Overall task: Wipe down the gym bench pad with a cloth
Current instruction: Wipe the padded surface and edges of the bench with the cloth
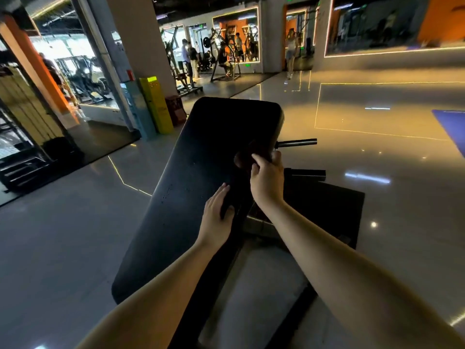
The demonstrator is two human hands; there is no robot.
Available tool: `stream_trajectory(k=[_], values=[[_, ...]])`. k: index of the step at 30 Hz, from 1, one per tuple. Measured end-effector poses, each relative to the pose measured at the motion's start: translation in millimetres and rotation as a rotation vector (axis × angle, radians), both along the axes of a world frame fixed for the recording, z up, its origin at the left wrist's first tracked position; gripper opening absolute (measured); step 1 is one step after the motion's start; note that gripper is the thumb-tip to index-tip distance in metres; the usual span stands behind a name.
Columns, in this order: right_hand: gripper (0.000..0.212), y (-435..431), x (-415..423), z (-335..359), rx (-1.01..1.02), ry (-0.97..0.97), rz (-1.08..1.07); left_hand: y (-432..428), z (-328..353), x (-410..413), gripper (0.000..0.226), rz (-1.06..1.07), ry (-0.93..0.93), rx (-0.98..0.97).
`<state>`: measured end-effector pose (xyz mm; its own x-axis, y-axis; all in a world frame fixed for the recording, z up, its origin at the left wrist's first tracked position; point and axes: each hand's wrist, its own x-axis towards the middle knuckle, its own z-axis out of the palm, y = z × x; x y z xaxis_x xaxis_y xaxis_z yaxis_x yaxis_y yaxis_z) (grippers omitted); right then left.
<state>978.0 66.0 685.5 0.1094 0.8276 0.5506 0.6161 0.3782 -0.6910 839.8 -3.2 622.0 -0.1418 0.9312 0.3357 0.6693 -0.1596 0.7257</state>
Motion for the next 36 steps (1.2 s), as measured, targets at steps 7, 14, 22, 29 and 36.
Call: stream_trajectory(k=[7, 14, 22, 29, 36], values=[[0.031, -49.0, -18.6, -18.1, -0.127, -0.153, 0.047, -22.9, 30.6, 1.9, 0.048, -0.140, -0.326, -0.064], [0.036, -45.1, -38.3, 30.3, -0.208, 0.293, 0.238, -26.8, 48.8, -10.1, 0.044, -0.207, -0.512, -0.125], [0.027, -10.8, -38.4, 28.3, -0.196, -0.121, 0.239, -3.4, 52.2, -22.6, 0.032, 0.096, -0.516, 0.040], [0.027, 30.9, -0.7, 28.6, 0.149, -0.459, 0.179, 30.2, 51.0, 10.3, 0.038, 0.291, -0.474, 0.073], [0.031, 76.7, 15.7, 44.0, 0.272, -0.371, 0.279, 42.9, 31.9, 54.6, 0.053, 0.184, 0.073, 0.130]])
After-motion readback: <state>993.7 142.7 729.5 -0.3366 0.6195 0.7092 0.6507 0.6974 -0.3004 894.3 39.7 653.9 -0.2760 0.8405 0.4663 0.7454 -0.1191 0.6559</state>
